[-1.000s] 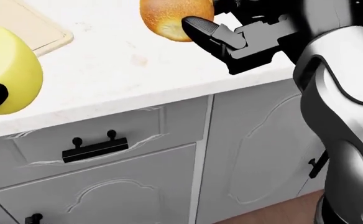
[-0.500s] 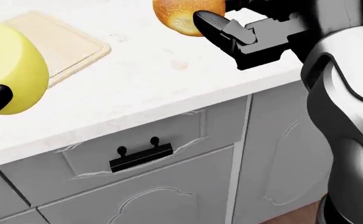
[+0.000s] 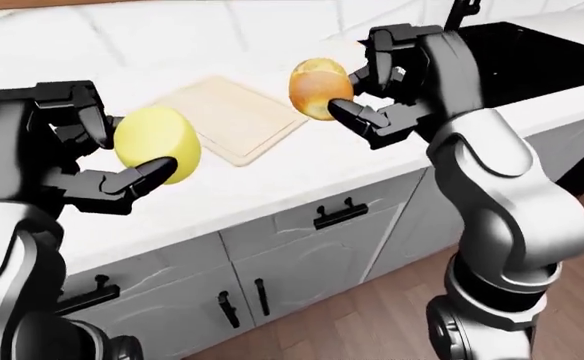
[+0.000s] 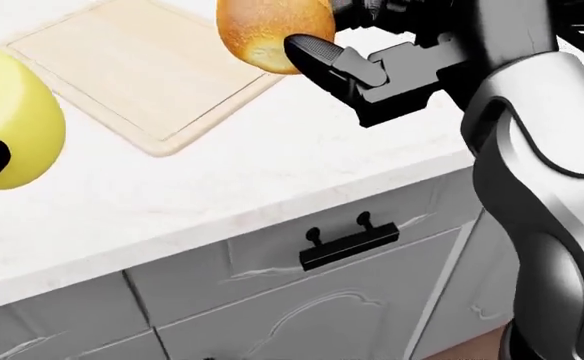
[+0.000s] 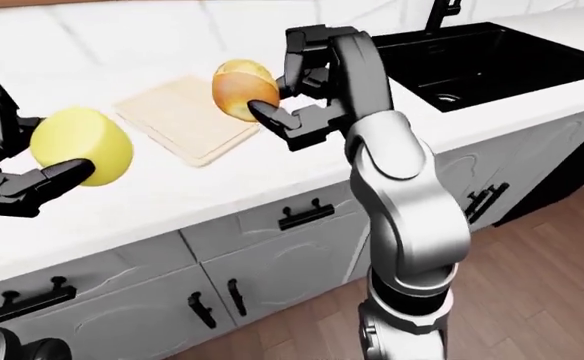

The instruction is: Place the bread and cheese on the cutting board.

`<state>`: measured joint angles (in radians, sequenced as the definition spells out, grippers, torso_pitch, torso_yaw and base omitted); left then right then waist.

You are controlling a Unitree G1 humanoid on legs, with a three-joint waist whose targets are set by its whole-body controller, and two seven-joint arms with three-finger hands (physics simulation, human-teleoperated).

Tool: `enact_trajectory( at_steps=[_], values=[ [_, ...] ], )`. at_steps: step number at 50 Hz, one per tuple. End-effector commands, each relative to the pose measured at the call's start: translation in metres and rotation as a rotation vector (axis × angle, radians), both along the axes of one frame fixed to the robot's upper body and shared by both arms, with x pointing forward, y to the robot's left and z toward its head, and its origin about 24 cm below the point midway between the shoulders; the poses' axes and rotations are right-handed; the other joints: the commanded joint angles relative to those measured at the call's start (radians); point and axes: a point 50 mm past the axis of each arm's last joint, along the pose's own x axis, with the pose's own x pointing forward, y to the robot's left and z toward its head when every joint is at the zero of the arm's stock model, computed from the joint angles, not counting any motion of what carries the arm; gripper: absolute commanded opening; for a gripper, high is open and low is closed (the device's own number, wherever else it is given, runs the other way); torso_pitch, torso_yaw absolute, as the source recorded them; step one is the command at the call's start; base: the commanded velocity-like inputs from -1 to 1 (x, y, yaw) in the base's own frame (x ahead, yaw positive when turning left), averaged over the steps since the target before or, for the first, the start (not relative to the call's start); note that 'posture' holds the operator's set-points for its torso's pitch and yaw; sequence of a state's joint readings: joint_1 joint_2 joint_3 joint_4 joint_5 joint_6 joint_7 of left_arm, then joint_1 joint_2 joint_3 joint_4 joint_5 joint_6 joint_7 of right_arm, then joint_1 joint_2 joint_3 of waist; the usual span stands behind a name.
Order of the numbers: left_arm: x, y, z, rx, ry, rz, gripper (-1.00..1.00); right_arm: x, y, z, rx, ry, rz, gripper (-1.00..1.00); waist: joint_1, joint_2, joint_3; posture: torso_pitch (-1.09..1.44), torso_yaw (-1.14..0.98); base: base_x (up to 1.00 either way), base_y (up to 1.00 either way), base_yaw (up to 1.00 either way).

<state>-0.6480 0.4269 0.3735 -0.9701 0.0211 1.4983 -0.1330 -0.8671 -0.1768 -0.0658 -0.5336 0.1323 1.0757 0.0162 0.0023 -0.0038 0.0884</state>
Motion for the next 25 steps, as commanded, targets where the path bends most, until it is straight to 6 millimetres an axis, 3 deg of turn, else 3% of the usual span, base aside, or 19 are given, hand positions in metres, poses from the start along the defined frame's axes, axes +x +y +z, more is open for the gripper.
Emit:
enact_trajectory(
  at_steps=[1, 4, 10, 18, 19, 25],
  values=[
    [-0.0053, -0.006, 0.0139, 0.043, -0.098, -0.024, -1.0, -0.0063, -0.0074, 0.0167, 0.022, -0.092, -0.033, -1.0, -0.009, 0.013, -0.034, 0.0, 0.0, 0.0, 0.0, 0.0],
    [-0.0044, -0.0051, 0.0141, 0.045, -0.098, -0.022, -1.0, -0.0063, -0.0075, 0.017, 0.024, -0.09, -0.034, -1.0, 0.005, -0.038, -0.035, 0.0, 0.0, 0.0, 0.0, 0.0],
    [-0.004, -0.0056, 0.0161, 0.047, -0.099, -0.024, -1.0, -0.0044, -0.0085, 0.0149, 0.025, -0.081, -0.045, -1.0, 0.007, -0.003, -0.05, 0.0, 0.0, 0.0, 0.0, 0.0],
    [-0.0039, -0.0069, 0.0153, 0.048, -0.1, -0.025, -1.0, -0.0023, -0.0097, 0.0118, 0.029, -0.067, -0.046, -1.0, 0.0, 0.012, -0.057, 0.0, 0.0, 0.0, 0.0, 0.0],
    [-0.0035, -0.007, 0.0137, 0.048, -0.098, -0.025, -1.0, -0.0021, -0.01, 0.0113, 0.033, -0.066, -0.043, -1.0, 0.0, 0.022, -0.081, 0.0, 0.0, 0.0, 0.0, 0.08],
    [-0.0039, -0.0048, 0.0132, 0.047, -0.099, -0.022, -1.0, -0.0026, -0.0091, 0.0121, 0.037, -0.068, -0.037, -1.0, 0.004, 0.01, -0.072, 0.0, 0.0, 0.0, 0.0, 0.25]
  ],
)
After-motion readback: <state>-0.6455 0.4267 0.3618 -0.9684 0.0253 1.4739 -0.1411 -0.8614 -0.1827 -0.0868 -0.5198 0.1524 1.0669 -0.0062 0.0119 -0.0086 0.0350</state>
